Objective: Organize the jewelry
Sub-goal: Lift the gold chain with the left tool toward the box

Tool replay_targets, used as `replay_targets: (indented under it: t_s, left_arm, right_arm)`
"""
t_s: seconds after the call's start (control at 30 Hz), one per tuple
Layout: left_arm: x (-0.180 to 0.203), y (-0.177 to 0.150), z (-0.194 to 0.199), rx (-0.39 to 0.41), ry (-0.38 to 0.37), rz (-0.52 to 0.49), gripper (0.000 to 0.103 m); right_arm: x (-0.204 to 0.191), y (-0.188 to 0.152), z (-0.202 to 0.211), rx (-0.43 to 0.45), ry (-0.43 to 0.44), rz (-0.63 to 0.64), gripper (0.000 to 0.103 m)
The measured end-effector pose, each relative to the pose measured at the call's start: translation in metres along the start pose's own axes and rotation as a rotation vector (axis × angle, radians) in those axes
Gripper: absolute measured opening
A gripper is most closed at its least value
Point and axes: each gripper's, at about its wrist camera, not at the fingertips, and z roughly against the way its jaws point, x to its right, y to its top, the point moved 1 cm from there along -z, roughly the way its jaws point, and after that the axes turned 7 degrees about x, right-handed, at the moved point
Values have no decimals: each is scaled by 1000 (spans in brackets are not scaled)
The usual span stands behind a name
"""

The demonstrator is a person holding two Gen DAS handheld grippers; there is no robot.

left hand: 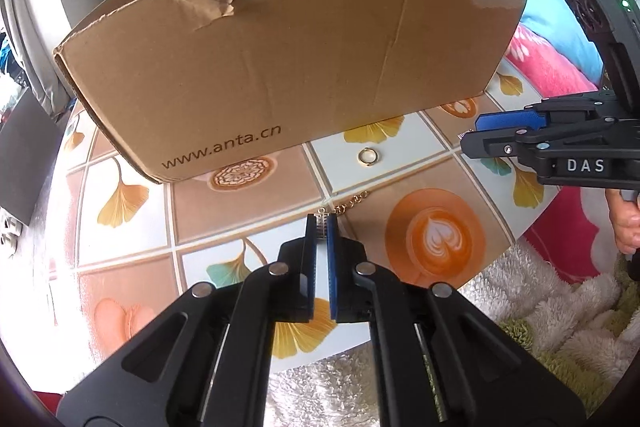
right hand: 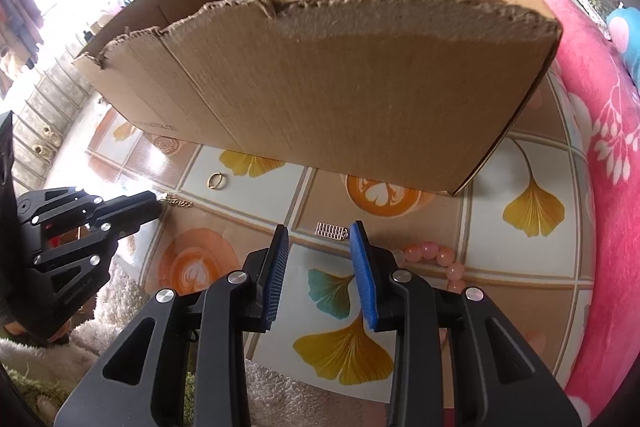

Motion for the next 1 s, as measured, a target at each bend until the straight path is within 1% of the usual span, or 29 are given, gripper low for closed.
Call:
replay_targets:
  t_s: [0.1, 0.23, 0.3, 0.33, 0.43, 0.53, 0.7, 1.0]
  left_arm:
    - [1, -1, 0, 3, 0, -6, 4]
    - [1, 0, -1, 5, -11, 0, 4]
    - [0, -1, 1, 7, -12, -2, 4]
    - [-1, -1, 2, 7, -13, -2, 4]
    - [-2, -1, 2, 7, -14, -1, 4]
    - [-1, -1, 2, 8, -14, 0, 4]
    - [-1, -2, 3, 6, -10, -5, 4]
    - [-1, -3, 2, 6, -7, -3, 4]
  right_arm:
    - [-2, 1, -4, -7, -18, -14, 29]
    - [-7, 3, -9, 3, -53, 0, 29]
    - [-16, 3, -12, 8, -63, 5, 28]
    - [-20, 4, -14, 10, -69, 10, 25]
    - [-29, 5, -18, 20, -104, 41, 21]
    - [-35, 3, -19, 27, -106, 49, 18]
    - [-43, 1, -21, 33, -109, 57, 16]
    - [-36, -7, -24, 52, -68, 29, 15]
